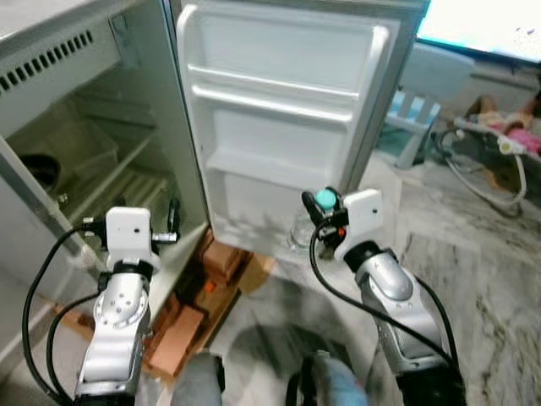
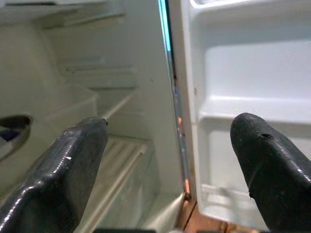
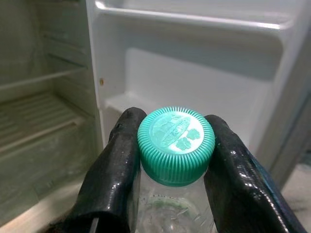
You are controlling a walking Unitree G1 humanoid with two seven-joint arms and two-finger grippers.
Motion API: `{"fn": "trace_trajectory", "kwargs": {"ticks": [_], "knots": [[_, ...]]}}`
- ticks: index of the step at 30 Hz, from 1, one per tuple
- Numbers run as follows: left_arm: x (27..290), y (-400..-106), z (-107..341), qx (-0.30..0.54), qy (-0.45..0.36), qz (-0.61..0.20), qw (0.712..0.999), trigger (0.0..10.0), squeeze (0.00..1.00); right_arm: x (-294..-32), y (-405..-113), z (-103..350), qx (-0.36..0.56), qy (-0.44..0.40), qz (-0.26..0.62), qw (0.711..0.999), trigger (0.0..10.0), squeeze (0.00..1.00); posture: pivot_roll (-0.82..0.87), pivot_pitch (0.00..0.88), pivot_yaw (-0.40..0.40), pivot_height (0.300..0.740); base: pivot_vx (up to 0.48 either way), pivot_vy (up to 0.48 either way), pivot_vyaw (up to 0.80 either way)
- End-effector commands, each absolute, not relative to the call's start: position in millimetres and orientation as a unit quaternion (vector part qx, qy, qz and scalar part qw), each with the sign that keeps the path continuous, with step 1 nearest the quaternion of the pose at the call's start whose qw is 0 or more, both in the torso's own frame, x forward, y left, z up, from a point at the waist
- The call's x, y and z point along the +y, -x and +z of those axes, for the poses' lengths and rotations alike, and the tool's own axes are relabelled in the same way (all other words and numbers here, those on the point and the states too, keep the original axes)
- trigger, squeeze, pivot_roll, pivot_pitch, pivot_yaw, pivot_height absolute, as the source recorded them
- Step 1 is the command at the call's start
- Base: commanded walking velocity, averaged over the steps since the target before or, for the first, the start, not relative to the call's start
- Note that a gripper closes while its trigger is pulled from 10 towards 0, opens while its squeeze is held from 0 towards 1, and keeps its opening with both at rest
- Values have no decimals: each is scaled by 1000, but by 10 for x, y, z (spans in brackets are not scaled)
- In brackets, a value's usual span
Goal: Restocking fridge
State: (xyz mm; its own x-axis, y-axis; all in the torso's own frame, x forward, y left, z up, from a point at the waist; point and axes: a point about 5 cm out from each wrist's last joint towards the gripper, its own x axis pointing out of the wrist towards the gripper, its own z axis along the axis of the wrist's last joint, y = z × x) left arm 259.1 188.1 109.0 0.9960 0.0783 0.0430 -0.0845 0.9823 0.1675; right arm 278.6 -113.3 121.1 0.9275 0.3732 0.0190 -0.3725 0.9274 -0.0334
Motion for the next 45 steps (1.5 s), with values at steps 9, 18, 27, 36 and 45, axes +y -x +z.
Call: {"fn": "trace_trajectory", "kwargs": {"ticks": [9, 18, 27, 36, 45], "knots": [[1876, -2594, 1123, -25, -91, 37, 995, 10000, 0, -1149, -2809, 1266, -25, 16, 187, 982, 10000, 0, 114, 33, -25, 650, 0, 0, 0], [1860, -2600, 1143, -33, -91, 29, 995, 10000, 0, -1149, -2815, 1274, -28, 19, 187, 982, 10000, 0, 113, 35, -26, 650, 150, 0, 0], [1847, -2586, 1132, -32, -88, 24, 995, 10000, 0, -1158, -2811, 1269, -30, 23, 185, 982, 10000, 0, 111, 34, -25, 650, 430, 0, 0], [1826, -2585, 1126, -32, -89, 14, 995, 10000, 0, -1159, -2807, 1263, -31, 26, 182, 983, 10000, 0, 111, 27, -20, 650, 429, 0, 0], [1814, -2589, 1123, -31, -86, 10, 996, 10000, 0, -1167, -2812, 1253, -30, 28, 178, 983, 10000, 0, 112, 24, -19, 650, 418, 0, 0]]}}
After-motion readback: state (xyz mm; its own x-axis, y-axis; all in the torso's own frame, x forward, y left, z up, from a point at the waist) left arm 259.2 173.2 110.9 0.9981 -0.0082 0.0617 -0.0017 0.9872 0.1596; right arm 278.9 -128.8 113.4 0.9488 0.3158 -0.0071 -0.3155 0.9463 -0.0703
